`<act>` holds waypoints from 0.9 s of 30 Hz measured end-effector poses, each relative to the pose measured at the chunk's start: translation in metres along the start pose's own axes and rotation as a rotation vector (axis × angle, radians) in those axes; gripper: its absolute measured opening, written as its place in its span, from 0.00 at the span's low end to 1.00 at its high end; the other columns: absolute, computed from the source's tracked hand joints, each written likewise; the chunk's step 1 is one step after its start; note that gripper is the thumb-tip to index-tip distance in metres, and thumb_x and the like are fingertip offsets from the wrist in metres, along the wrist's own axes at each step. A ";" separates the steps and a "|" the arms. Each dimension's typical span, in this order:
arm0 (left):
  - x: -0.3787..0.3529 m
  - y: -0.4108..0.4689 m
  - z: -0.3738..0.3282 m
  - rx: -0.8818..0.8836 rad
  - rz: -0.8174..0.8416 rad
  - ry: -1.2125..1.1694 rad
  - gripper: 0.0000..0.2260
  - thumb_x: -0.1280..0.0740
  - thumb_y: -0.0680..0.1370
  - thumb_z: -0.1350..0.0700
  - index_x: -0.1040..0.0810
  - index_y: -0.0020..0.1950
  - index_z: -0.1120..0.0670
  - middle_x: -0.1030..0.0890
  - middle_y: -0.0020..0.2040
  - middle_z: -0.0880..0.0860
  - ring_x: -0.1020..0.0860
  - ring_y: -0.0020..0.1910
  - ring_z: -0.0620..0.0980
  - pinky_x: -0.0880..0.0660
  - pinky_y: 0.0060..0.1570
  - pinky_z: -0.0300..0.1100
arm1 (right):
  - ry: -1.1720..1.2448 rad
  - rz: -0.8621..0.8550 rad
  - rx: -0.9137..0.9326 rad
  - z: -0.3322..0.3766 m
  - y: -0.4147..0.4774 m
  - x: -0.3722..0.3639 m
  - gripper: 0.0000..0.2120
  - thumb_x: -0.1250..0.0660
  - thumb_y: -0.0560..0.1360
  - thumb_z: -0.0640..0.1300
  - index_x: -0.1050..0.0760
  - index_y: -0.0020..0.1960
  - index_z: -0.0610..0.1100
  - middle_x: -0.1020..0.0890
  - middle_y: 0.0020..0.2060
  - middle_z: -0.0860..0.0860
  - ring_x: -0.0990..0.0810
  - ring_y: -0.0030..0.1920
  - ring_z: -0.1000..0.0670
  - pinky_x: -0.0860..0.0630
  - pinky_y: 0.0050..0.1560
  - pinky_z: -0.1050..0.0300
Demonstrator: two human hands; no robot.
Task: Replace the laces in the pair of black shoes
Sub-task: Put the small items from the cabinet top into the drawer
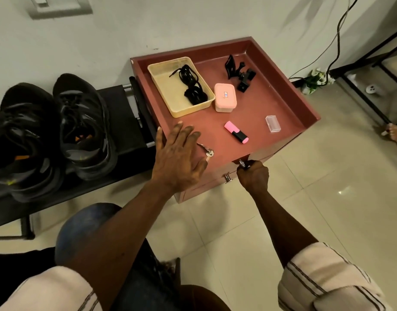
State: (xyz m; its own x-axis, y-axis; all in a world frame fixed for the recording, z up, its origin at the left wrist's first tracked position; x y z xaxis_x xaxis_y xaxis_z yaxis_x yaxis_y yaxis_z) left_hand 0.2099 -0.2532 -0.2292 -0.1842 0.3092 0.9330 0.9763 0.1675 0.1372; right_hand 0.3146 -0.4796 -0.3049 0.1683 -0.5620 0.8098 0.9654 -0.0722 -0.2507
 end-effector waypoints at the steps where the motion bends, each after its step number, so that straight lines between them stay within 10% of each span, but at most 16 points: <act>1: 0.000 0.000 0.001 0.002 0.003 0.001 0.34 0.40 0.77 0.33 0.36 0.79 0.48 0.38 0.82 0.51 0.50 0.84 0.53 0.60 0.79 0.66 | -0.007 0.001 -0.004 -0.001 -0.002 0.000 0.08 0.29 0.75 0.42 0.16 0.47 0.37 0.14 0.43 0.39 0.17 0.47 0.37 0.28 0.48 0.57; 17: 0.002 -0.003 -0.002 0.014 0.020 0.023 0.30 0.39 0.80 0.38 0.36 0.79 0.49 0.37 0.81 0.53 0.49 0.83 0.54 0.58 0.79 0.66 | -0.106 -0.047 -0.089 -0.112 -0.095 0.047 0.08 0.32 0.78 0.39 0.19 0.41 0.40 0.16 0.34 0.40 0.25 0.34 0.39 0.34 0.40 0.56; 27: 0.002 -0.005 0.002 0.003 0.063 0.082 0.31 0.40 0.80 0.36 0.37 0.79 0.49 0.38 0.82 0.54 0.49 0.83 0.54 0.55 0.77 0.68 | -0.098 -0.050 -0.106 -0.130 -0.116 0.057 0.07 0.33 0.78 0.38 0.18 0.45 0.37 0.14 0.39 0.38 0.18 0.43 0.32 0.26 0.43 0.50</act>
State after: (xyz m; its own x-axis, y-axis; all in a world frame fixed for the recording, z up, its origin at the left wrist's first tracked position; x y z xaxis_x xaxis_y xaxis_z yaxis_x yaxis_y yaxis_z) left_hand 0.2043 -0.2512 -0.2290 -0.1119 0.2414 0.9639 0.9853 0.1529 0.0761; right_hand 0.1865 -0.6104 -0.2982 0.1444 -0.4725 0.8694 0.9474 -0.1875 -0.2593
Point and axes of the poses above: each hand's wrist, its own y-axis towards the middle knuckle, its own x-axis out of the back of the hand, z = x × y, the point moved 2 cm from there along y, towards the middle knuckle
